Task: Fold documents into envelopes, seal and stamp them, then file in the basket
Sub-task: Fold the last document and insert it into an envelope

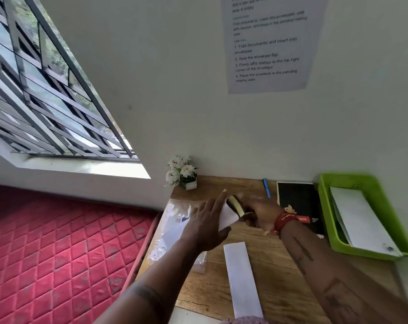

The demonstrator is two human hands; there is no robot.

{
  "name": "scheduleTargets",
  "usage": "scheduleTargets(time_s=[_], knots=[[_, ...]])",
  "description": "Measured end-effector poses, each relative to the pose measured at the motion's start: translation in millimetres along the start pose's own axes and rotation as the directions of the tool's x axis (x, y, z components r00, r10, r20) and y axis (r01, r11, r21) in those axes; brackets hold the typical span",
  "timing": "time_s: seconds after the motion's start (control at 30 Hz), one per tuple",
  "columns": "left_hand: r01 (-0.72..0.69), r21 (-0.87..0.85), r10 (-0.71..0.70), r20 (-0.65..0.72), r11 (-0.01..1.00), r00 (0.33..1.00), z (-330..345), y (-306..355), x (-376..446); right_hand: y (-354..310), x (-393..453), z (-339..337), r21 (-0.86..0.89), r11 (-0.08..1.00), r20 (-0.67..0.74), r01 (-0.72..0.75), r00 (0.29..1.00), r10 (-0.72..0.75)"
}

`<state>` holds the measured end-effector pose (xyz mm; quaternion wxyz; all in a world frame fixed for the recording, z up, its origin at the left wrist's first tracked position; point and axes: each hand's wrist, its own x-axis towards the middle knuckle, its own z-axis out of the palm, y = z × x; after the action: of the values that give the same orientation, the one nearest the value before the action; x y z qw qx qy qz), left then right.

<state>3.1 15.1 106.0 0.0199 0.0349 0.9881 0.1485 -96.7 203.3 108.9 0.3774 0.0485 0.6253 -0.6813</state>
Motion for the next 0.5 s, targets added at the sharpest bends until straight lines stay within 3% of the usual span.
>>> scheduleTargets(time_s=[0.07, 0.1, 0.13, 0.2, 0.23, 0.3, 0.37, 0.43, 0.5], knots=[[0.049, 0.022, -0.05, 0.055, 0.999, 0.997, 11.6, -7.6, -6.6, 24.5, 8.8, -5.8, 0.007, 1.0, -0.152, 0.006, 0.988, -0.005], [0.066, 0.032, -0.068, 0.088, 0.997, 0.994, 18.5, -12.1, -12.3, 41.1, 13.2, -8.5, -0.14, 0.99, -0.211, 0.007, 0.977, -0.037], [0.072, 0.041, -0.076, 0.112, 0.997, 0.991, 23.5, -16.3, -18.3, 56.8, 16.6, -11.5, -0.4, 0.916, -0.24, -0.008, 0.966, -0.096], [0.077, 0.053, -0.084, 0.157, 0.996, 0.984, 32.6, -22.7, -28.8, 91.7, 19.0, -14.7, -0.842, 0.54, -0.115, -0.001, 0.977, -0.178], [0.076, 0.055, -0.085, 0.174, 0.996, 0.981, 36.3, -25.2, -32.6, 108.7, 19.2, -14.1, -0.927, 0.373, -0.019, 0.04, 0.988, -0.152], [0.073, 0.065, -0.084, 0.195, 0.995, 0.977, 41.8, -28.1, -39.4, 138.7, 18.0, -9.8, -0.976, 0.176, 0.118, 0.129, 0.99, -0.073], [0.078, 0.067, -0.091, 0.21, 0.995, 0.974, 46.2, -30.2, -44.4, 157.9, 19.1, -3.2, -0.986, -0.004, 0.166, 0.166, 0.985, -0.047], [0.084, 0.061, -0.095, 0.221, 0.995, 0.971, 49.5, -31.8, -48.0, 157.7, 23.3, 2.3, -0.985, -0.08, 0.163, 0.155, 0.981, -0.106], [0.087, 0.055, -0.098, 0.231, 0.995, 0.968, 52.5, -32.8, -51.1, 144.0, 30.6, 4.2, -0.985, -0.083, 0.162, 0.152, 0.978, -0.132]])
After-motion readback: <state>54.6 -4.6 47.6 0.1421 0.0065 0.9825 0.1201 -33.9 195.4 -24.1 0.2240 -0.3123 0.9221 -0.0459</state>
